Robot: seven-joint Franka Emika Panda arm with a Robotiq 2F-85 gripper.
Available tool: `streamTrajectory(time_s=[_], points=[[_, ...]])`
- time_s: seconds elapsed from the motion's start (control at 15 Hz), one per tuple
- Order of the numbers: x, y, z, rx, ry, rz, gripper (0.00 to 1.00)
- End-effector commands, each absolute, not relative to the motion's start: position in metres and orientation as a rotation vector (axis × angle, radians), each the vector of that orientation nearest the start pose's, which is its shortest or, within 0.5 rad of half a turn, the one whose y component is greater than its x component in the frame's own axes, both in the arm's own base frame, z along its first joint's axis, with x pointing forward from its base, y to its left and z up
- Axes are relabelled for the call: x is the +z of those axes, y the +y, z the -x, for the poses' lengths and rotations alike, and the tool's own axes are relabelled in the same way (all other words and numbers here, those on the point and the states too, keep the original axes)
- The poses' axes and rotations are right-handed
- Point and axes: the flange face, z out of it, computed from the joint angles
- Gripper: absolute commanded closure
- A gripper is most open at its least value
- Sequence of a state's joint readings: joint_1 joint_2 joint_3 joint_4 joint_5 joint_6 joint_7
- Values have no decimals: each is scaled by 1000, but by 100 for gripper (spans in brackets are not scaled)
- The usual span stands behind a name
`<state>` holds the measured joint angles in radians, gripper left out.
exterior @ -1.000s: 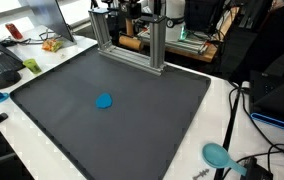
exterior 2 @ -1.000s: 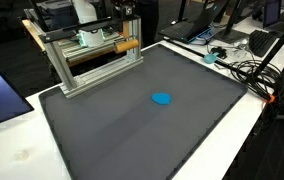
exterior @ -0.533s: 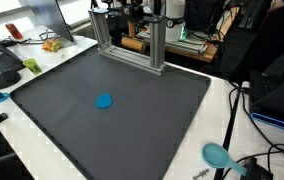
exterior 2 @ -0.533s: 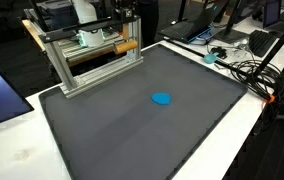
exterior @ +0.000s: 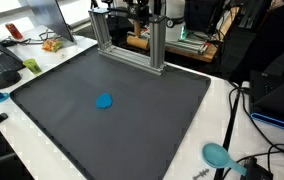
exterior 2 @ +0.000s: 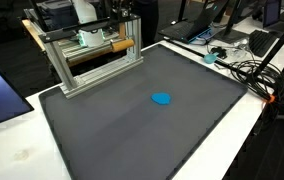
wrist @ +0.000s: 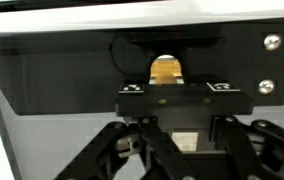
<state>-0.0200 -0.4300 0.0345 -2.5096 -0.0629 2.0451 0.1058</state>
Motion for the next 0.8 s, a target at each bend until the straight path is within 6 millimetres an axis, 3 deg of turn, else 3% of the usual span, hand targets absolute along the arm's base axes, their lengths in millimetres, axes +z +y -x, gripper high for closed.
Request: streamTrajectory(time_s=[0.0,0.6,0.67,0.73], points=[[433,3,-379,43,117,3210,78],[427,0,-349,2,53,3163,78],[428,0,-348,-7,23,3166,28],[429,0,-347,-14,11,3175,27]])
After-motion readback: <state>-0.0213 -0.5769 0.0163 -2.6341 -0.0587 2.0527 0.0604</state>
